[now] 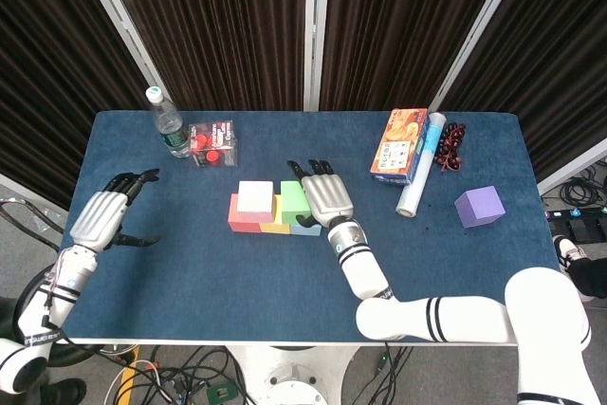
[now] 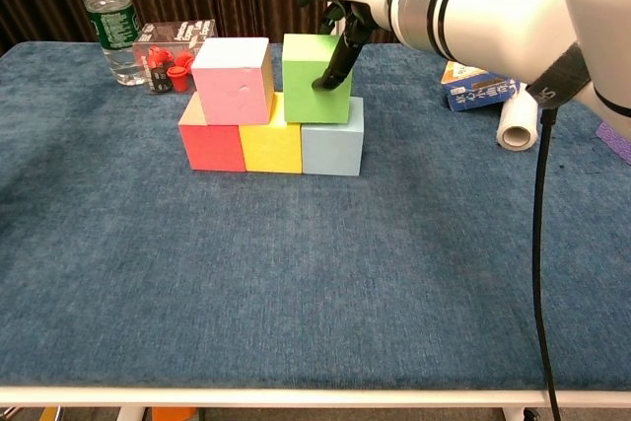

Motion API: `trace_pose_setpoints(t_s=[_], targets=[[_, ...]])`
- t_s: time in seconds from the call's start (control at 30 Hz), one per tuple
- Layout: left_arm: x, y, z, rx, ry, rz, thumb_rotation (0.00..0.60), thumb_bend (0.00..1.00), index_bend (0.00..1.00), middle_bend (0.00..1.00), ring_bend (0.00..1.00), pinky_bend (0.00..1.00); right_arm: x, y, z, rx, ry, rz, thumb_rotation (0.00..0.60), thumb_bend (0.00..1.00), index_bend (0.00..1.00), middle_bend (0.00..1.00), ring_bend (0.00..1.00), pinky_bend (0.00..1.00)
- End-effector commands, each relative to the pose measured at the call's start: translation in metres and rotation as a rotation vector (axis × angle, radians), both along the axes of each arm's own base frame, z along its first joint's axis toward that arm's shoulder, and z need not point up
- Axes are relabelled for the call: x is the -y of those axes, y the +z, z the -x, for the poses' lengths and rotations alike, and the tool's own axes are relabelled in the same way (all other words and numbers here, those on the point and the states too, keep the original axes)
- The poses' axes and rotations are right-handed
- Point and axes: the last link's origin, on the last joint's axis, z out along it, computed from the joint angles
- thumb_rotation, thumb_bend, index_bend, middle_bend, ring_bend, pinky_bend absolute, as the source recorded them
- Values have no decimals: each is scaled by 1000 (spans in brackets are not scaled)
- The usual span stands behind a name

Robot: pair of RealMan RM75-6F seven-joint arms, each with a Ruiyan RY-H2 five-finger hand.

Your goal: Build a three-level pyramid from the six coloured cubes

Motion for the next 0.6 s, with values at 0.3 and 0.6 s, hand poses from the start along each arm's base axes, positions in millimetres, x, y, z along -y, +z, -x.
trace_pose_setpoints(t_s=[0.3, 0.6], targets=[[1, 0, 2, 7, -2, 1, 600, 22, 72, 151, 132, 107, -3, -3, -3, -18, -7, 13, 600, 217, 0, 327, 20, 0], [1, 0, 5, 12, 1, 3, 600, 22, 72, 151, 132, 107, -4, -6, -5, -21, -12, 16, 600, 217, 0, 320, 15, 0]])
